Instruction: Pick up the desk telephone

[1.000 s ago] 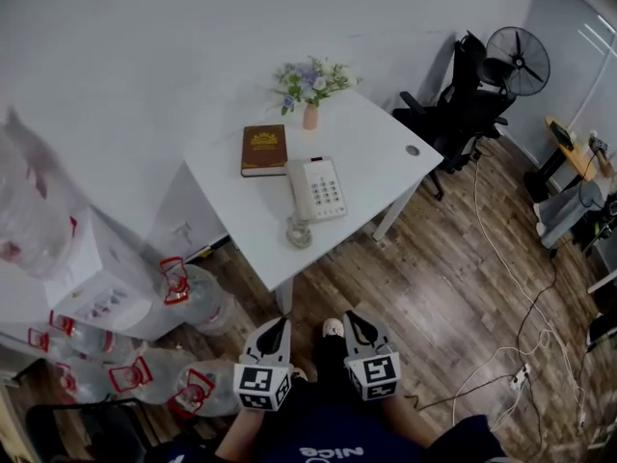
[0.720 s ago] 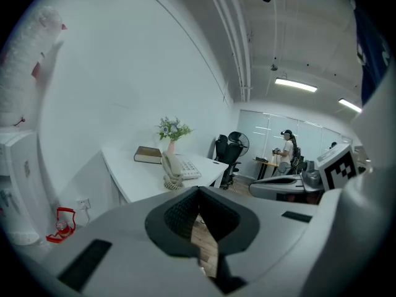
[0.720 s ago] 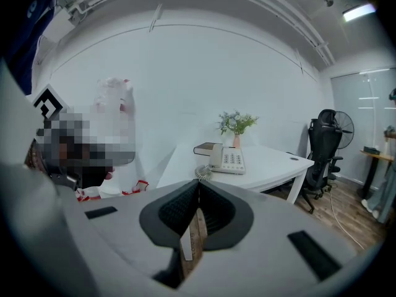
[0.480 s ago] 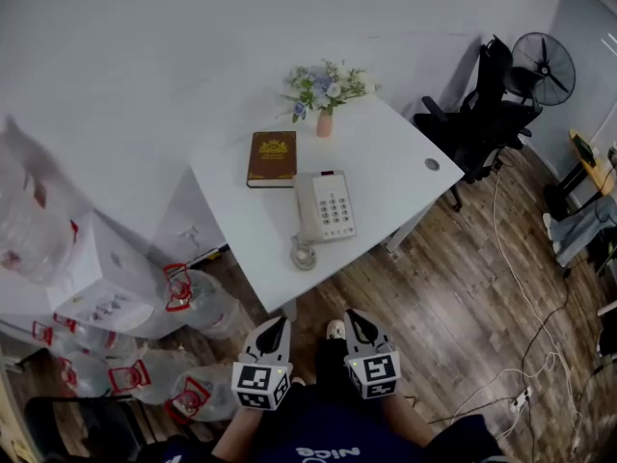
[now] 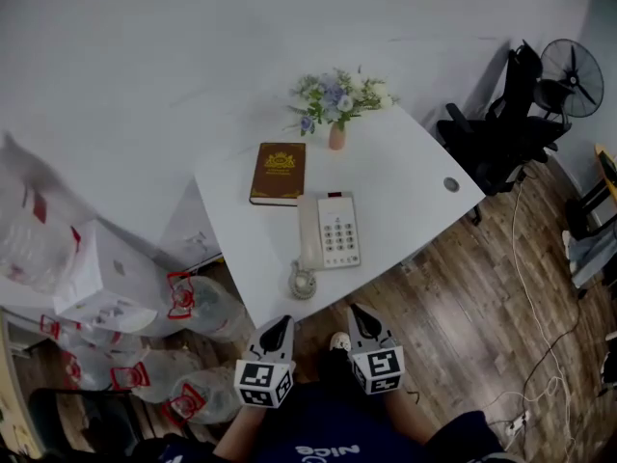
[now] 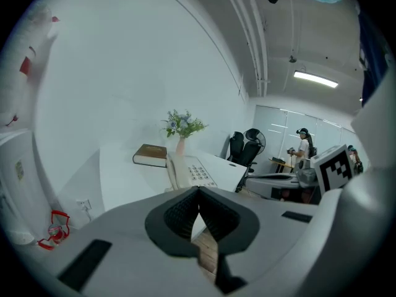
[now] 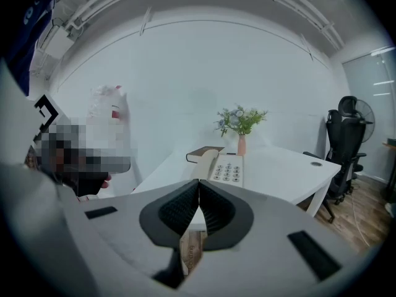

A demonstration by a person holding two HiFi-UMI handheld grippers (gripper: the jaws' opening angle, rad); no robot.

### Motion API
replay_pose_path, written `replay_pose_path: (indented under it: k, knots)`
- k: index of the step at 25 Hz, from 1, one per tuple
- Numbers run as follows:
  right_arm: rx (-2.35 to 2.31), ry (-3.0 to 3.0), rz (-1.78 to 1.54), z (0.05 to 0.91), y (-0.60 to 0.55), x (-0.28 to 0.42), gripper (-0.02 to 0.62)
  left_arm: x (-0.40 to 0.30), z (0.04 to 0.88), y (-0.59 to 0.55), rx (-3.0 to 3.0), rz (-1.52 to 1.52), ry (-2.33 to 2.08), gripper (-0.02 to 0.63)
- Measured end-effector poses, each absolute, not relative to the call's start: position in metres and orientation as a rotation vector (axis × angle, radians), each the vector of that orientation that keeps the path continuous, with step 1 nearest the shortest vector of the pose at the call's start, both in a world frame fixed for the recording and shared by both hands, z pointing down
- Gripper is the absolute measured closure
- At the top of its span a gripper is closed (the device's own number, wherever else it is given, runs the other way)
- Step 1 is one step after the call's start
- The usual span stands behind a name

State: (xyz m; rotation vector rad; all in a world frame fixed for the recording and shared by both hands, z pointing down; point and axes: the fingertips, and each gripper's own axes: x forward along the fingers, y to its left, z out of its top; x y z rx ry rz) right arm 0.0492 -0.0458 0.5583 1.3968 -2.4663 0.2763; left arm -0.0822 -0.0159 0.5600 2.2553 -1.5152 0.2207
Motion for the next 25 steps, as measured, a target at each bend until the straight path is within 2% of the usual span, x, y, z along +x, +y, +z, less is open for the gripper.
replay_pose_path:
  k: [16,25]
  knots:
    - [1.294,-2.455,0.269,0.568,-0.156,0.116,0.574,-0.017,0.564,-0.116,2.176,0.229,-1.599,0.589]
    - [1.268,-2.42,0.358,0.575,-0.187,0.123,0.572,-0.019,0.564,-0.15,2.135,0.227,-1.616,0.589]
